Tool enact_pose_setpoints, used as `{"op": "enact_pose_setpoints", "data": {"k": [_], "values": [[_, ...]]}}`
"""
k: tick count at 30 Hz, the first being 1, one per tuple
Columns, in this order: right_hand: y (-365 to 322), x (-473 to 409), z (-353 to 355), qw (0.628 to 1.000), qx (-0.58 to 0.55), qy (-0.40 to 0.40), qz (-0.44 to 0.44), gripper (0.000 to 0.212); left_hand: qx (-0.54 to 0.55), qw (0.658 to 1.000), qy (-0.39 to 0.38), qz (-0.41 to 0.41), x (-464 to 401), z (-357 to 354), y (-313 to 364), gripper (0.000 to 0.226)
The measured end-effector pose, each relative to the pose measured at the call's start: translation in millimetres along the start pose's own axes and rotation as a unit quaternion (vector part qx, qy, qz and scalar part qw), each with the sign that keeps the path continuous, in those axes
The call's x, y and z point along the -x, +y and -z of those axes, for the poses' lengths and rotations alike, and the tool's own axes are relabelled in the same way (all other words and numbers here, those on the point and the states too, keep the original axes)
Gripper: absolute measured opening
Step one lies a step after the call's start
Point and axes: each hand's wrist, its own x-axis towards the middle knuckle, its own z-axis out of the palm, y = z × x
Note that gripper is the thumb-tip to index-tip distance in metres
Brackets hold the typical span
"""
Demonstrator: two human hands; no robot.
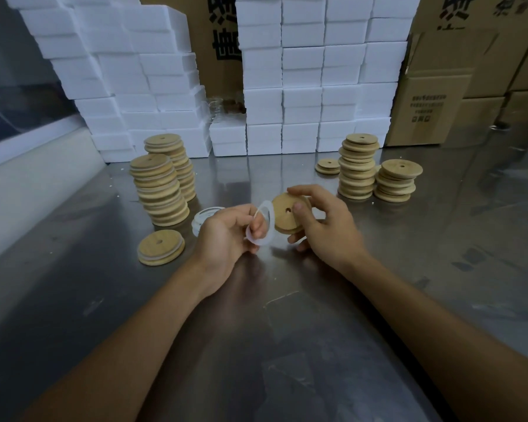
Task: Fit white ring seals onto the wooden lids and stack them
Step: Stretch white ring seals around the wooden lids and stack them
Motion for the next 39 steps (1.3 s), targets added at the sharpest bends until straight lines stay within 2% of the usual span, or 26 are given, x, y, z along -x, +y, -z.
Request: {"op": "enact_pose_setpoints", "data": {"k": [5, 10, 13, 16, 19, 23, 27, 32, 39], "values": [[-4.5, 3.5, -7.2, 0.997, -0.048, -0.056, -0.017, 0.026, 0.059, 0.998, -0.001, 0.019, 1.5, -0.9, 3.6, 0.009], [-7.5, 4.6, -6.3, 0.996, -0.064, -0.054, -0.031, 0.026, 0.078, 0.996, -0.01, 0.029, -0.4, 1.0, 4.6, 0.011], [-10.6, 5.5, -5.8, 0.988, -0.125, -0.056, -0.069, 0.022, 0.054, 0.997, -0.004, 0.051, -2.0, -0.6, 2.1, 0.013], [-10.5, 6.5, -7.0, 0.989, -0.121, -0.068, -0.059, 0.019, 0.052, 0.997, 0.004, 0.063, -3.1, -0.7, -1.5, 0.022], [-10.1, 6.9, -7.1, 0.992, -0.094, -0.072, -0.044, 0.028, 0.065, 0.996, 0.009, 0.061, -4.4, -2.2, -3.1, 0.025], [-9.1, 7.5, -7.4, 0.997, -0.06, -0.048, -0.025, 0.024, 0.067, 0.995, 0.017, 0.072, -5.0, -3.6, -4.2, 0.029], [-7.9, 6.6, -8.6, 0.996, -0.073, -0.032, -0.032, 0.019, 0.075, 0.992, 0.079, 0.059, -6.9, -5.7, -6.6, 0.033], [-6.7, 5.9, -7.5, 0.996, -0.072, -0.017, -0.042, 0.018, -0.005, 0.976, 0.218, 0.009, -10.7, -6.4, -15.1, 0.011], [-8.1, 4.7, -7.7, 0.994, -0.096, -0.023, -0.049, 0.014, -0.062, 0.973, 0.22, 0.007, -10.5, -6.5, -19.0, 0.009]]}}
